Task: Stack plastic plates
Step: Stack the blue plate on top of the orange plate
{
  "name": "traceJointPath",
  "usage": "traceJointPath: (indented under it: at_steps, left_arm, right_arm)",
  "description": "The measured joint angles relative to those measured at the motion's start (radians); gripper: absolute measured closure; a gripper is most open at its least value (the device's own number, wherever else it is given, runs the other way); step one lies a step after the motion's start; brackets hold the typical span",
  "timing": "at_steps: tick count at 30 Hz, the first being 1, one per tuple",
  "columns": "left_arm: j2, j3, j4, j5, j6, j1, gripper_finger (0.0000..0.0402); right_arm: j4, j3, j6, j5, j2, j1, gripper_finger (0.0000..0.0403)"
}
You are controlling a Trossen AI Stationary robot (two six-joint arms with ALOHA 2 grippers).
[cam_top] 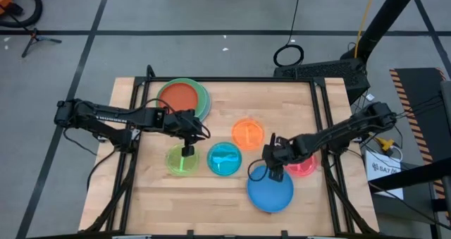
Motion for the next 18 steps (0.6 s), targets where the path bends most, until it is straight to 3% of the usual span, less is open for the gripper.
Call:
traceJointPath:
  at_steps: [9, 18]
  left_arm:
    - [0.000, 0.000, 0.008, 0.000, -0.007, -0.006, 0.0319]
    - [0.000, 0.001, 0.030, 0.000, 0.000, -0.006, 0.0319]
  right_arm:
    - [0.025, 0.000, -0.016, 0.025, 0.098, 0.031, 0.0225]
    - [0.027, 0.000, -0.029, 0.073, 0.102, 0.032, 0.0229]
